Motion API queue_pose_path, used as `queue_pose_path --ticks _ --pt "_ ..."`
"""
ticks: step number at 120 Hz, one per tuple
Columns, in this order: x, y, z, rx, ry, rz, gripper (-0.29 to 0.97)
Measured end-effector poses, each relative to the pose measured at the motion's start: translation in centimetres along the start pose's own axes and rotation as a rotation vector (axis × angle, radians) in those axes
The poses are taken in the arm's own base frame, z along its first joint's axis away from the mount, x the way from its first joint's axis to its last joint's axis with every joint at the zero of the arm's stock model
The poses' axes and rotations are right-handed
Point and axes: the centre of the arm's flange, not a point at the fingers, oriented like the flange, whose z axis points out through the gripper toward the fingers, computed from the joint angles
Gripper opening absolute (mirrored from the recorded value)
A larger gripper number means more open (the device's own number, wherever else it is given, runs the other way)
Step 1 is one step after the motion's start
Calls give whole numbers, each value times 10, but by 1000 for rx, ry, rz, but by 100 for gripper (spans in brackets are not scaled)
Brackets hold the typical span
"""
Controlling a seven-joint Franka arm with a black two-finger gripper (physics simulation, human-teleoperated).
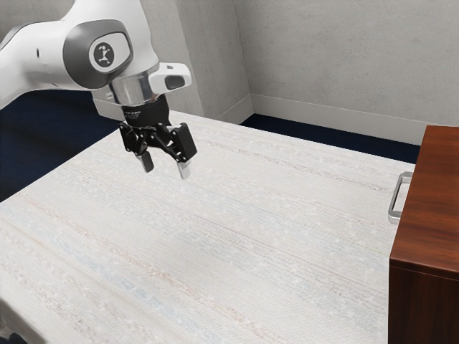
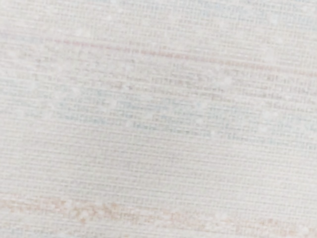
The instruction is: Pull the drawer handle with one arm to open the drawer
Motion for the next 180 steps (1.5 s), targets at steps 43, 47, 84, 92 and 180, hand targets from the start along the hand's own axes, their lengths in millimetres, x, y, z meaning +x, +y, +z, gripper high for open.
queue_pose_path --ticks 43,47,84,92,180 --pt "-11 -2 -44 -5 79 15 68" --pt "-16 0 -59 -5 102 20 68" --pt "-54 101 -99 -82 148 50 68" --pt "-51 140 -85 -95 129 78 68" --pt "-15 210 -12 -25 73 -112 68"
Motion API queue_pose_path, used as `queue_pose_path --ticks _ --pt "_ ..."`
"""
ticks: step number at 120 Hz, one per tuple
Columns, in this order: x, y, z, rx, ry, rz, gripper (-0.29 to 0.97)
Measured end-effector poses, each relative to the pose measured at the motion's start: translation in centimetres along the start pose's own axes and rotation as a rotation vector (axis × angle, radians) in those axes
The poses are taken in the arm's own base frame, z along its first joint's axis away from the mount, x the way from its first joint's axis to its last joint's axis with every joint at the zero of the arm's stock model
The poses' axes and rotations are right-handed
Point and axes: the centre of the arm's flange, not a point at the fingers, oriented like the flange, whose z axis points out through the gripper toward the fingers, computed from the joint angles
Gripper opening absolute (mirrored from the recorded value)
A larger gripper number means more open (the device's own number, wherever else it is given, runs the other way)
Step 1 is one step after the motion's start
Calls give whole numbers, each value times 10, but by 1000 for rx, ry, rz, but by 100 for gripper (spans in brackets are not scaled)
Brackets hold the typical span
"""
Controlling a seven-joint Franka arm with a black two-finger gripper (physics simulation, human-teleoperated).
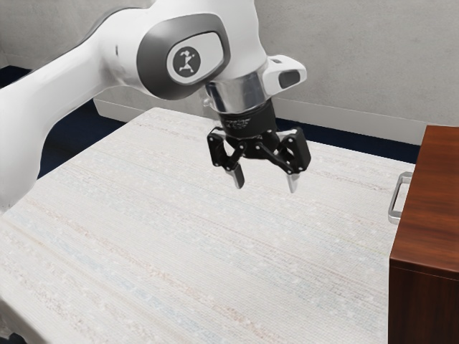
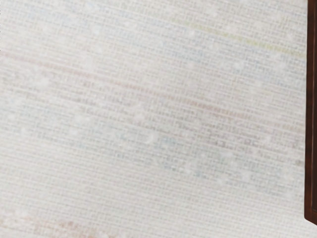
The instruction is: Pull the drawer handle with one arm to open the drawer
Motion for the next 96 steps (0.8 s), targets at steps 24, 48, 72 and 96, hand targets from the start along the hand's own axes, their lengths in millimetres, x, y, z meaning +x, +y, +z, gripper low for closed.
queue_pose_path --ticks 24,48,72,96 --pt "23 4 33 5 -9 -56 68" --pt "37 11 50 -12 11 -103 68" --pt "63 23 63 -36 50 -167 68" --pt "74 23 57 -64 69 -191 68"
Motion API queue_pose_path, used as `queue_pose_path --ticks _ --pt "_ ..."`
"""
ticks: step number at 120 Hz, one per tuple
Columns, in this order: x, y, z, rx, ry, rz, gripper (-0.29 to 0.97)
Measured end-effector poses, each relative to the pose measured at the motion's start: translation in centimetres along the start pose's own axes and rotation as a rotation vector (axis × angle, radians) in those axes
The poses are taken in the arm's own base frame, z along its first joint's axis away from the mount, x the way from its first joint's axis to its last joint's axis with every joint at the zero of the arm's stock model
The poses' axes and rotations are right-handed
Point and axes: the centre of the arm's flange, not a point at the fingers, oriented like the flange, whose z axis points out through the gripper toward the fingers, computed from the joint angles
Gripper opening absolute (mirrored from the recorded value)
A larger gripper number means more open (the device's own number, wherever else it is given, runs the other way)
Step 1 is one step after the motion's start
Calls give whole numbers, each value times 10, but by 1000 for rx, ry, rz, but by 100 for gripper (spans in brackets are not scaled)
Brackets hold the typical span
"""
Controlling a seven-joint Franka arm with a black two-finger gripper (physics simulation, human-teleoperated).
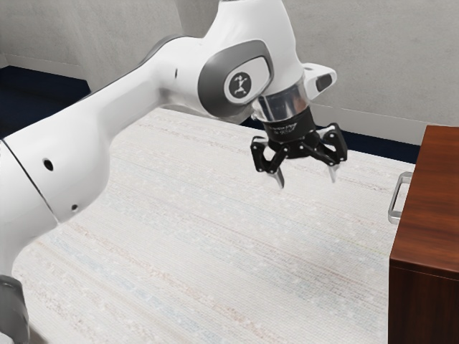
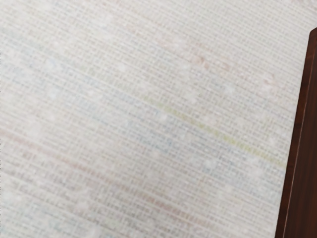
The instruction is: Pull the drawer handle with one arm to open the drawer
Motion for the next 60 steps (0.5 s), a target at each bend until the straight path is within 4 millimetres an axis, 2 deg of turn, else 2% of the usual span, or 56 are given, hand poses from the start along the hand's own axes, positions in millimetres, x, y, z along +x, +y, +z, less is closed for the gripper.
queue_pose_path --ticks 13,60 --pt "7 -6 4 -9 -28 -9 68" --pt "17 17 22 -63 -20 33 68"
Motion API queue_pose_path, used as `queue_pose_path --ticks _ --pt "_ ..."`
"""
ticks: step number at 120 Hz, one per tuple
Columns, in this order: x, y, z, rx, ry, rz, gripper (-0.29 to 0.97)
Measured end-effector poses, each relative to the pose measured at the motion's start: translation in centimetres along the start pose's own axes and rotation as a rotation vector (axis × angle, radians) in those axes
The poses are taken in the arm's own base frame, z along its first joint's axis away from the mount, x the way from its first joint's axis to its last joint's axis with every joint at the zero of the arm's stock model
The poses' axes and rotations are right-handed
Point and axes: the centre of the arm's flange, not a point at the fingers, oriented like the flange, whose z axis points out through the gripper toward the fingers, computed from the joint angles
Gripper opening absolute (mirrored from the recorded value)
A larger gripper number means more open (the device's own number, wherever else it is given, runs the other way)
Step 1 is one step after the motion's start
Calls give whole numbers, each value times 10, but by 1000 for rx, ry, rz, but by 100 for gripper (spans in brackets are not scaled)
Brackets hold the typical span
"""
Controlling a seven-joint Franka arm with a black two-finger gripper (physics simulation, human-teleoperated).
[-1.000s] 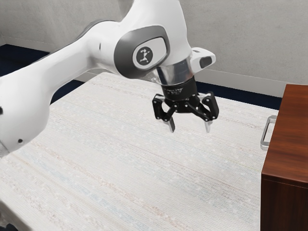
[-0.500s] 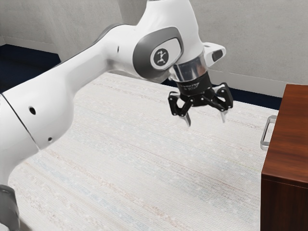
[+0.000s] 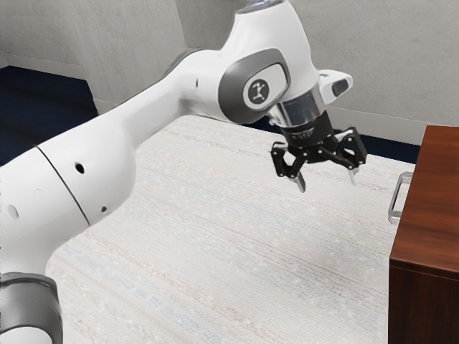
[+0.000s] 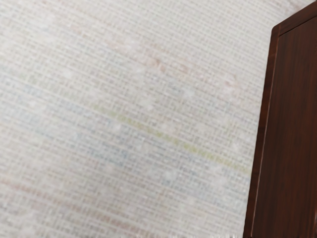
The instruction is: Pull the drawer handle with one arm to open the drawer
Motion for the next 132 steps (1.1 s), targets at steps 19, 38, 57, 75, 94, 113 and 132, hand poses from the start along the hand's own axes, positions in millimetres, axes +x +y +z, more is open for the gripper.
queue_pose_path --ticks 19,38,57,75,94,113,132 --pt "1 2 5 -39 -28 19 68" --pt "-4 10 5 -78 -49 53 68" --pt "-12 22 5 -100 -57 95 68" --pt "-14 28 6 -115 -51 116 67" --pt "-17 35 7 -145 -52 132 63" --pt "-19 41 8 -167 -52 146 59" --pt "-17 42 17 -171 -61 151 55"
